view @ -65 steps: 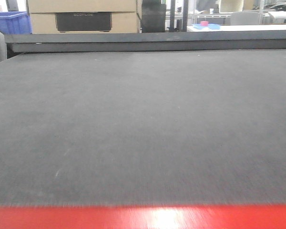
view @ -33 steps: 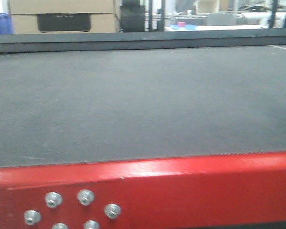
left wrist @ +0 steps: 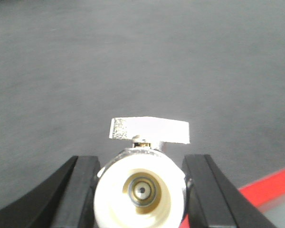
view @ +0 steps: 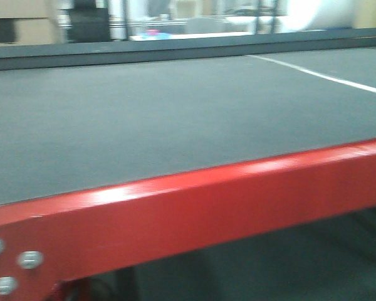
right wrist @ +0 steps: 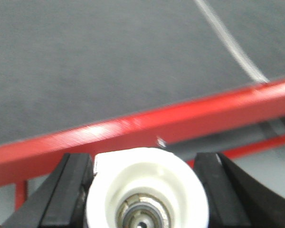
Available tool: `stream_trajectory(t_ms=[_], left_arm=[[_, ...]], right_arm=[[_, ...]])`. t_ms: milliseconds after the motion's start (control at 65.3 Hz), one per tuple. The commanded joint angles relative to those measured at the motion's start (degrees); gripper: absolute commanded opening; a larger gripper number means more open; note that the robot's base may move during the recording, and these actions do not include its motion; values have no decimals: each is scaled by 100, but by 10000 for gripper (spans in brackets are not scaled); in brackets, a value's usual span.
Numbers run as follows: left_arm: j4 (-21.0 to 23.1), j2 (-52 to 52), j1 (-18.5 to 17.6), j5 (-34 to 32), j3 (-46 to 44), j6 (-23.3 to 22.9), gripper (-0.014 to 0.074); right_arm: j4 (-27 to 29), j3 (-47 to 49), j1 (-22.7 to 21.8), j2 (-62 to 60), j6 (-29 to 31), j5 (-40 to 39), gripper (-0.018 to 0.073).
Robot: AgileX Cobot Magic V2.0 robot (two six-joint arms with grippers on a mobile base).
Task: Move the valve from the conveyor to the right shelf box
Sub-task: 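Drive the base away from the conveyor to the shelf of blue bins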
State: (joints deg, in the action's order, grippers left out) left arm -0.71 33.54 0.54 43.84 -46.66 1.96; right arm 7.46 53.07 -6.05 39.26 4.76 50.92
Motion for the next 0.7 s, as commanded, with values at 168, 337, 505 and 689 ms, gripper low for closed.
stream_trajectory(t_ms=[168,337,505,689], left_arm=[[32,-40,-25,-293,-16,-5,-111],[32,-40,-25,-293,-16,-5,-111],[32,-40,-25,-293,-16,-5,-111],[32,-40,-25,-293,-16,-5,-111]], right_arm=[[-23,59,-8,-44,27,-385,-168],[-23,59,-8,-44,27,-385,-168],[-23,59,-8,-44,27,-385,-168],[-23,59,-8,-44,27,-385,-168]])
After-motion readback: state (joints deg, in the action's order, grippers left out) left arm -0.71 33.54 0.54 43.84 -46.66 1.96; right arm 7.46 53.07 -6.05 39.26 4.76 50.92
